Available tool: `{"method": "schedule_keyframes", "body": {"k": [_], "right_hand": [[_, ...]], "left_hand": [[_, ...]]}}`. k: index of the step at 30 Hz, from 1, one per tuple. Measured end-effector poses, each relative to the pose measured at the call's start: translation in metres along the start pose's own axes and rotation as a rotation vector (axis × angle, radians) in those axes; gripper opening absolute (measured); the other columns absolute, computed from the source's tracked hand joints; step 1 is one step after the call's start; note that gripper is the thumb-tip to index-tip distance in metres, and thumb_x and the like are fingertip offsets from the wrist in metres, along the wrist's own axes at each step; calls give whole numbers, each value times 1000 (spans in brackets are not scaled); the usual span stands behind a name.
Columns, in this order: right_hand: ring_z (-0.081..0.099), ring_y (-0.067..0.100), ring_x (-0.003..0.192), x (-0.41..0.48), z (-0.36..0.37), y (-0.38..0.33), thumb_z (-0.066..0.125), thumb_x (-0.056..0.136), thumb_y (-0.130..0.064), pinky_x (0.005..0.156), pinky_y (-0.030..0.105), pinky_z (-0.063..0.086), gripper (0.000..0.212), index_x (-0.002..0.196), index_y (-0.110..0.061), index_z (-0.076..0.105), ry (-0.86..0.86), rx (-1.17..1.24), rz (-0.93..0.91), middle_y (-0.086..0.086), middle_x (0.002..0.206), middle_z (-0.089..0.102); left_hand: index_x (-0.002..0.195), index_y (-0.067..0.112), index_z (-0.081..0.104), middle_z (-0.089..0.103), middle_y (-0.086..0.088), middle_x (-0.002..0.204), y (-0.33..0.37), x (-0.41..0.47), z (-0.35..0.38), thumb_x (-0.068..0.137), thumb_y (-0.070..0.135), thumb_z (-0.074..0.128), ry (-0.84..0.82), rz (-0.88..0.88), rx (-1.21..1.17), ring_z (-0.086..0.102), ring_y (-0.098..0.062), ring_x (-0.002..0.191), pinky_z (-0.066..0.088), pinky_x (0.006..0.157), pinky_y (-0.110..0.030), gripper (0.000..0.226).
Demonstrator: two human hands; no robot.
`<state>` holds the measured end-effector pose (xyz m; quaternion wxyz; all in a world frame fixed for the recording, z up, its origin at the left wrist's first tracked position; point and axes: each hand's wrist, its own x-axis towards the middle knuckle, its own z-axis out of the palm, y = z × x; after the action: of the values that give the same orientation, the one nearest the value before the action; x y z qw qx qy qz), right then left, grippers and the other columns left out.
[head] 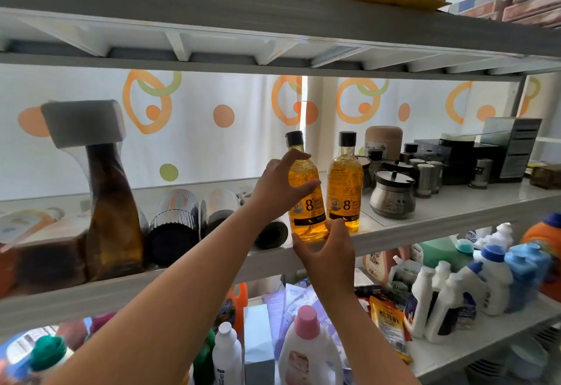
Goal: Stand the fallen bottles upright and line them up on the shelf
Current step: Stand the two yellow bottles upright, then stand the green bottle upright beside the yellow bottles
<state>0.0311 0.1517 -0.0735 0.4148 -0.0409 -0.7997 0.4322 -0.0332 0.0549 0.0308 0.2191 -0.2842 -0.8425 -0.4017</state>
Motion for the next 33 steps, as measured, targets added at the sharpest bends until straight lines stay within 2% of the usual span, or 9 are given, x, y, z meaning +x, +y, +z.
{"method": "schedule_keyframes", "body": {"k": [6,11,13,16,20,26,28,30,33], "right_hand": [[56,19,87,4,0,-6,73,76,-36,66,22,38,50,108,-9,46,-31,-30,65,6,97,57],[55,21,91,6,0,-7,70,79,-40,68,22,35,47,107,-7,50,-37,-80,63,9,100,60],[55,21,93,6,1,-7,70,78,-41,70,24,39,50,109,-8,49,-28,-85,78,10,103,60],[56,24,99,5,3,-8,71,77,-42,78,31,48,58,117,-8,47,-16,-69,101,10,110,59],[56,24,105,4,3,-8,73,75,-41,83,32,49,64,124,-10,45,-9,-46,101,9,116,58],[55,22,104,5,4,-10,73,75,-39,81,28,47,62,123,-10,45,-2,-37,104,8,115,58],[55,23,105,5,3,-11,73,76,-38,82,29,47,62,124,-10,44,-10,-38,106,9,116,58],[54,24,106,5,1,-13,73,77,-36,83,30,47,62,124,-9,44,-21,-38,101,9,117,57],[53,25,103,2,0,-14,72,79,-29,79,29,45,55,122,-7,46,-15,-24,76,11,113,56]], "left_hand": [[128,31,43,46,-10,129,8,-7,5,82,39,67,35,28,77,52,-24,107,44,80,-27,52],[130,32,42,42,-9,133,13,-10,5,82,37,67,20,46,130,50,-24,113,41,81,-26,54],[130,32,43,42,-8,134,14,-12,6,82,37,68,14,55,144,50,-24,115,40,83,-25,54],[128,33,45,44,-7,134,14,-12,5,82,37,68,20,52,115,49,-23,116,40,84,-26,52],[127,33,46,45,-6,134,15,-12,3,82,37,68,7,41,92,47,-22,118,42,88,-29,51],[128,33,47,46,-5,136,13,-11,3,82,37,68,-14,58,64,46,-21,120,42,92,-31,51],[129,36,49,47,-4,136,12,-12,1,83,35,68,-27,65,-1,47,-21,122,44,98,-38,49],[129,45,47,47,-2,140,8,-13,-5,85,35,66,-50,75,-71,43,-20,129,40,105,-45,49],[128,56,40,37,-2,149,3,-16,-20,88,38,60,-65,75,-105,27,-15,140,27,110,-39,48]]}}
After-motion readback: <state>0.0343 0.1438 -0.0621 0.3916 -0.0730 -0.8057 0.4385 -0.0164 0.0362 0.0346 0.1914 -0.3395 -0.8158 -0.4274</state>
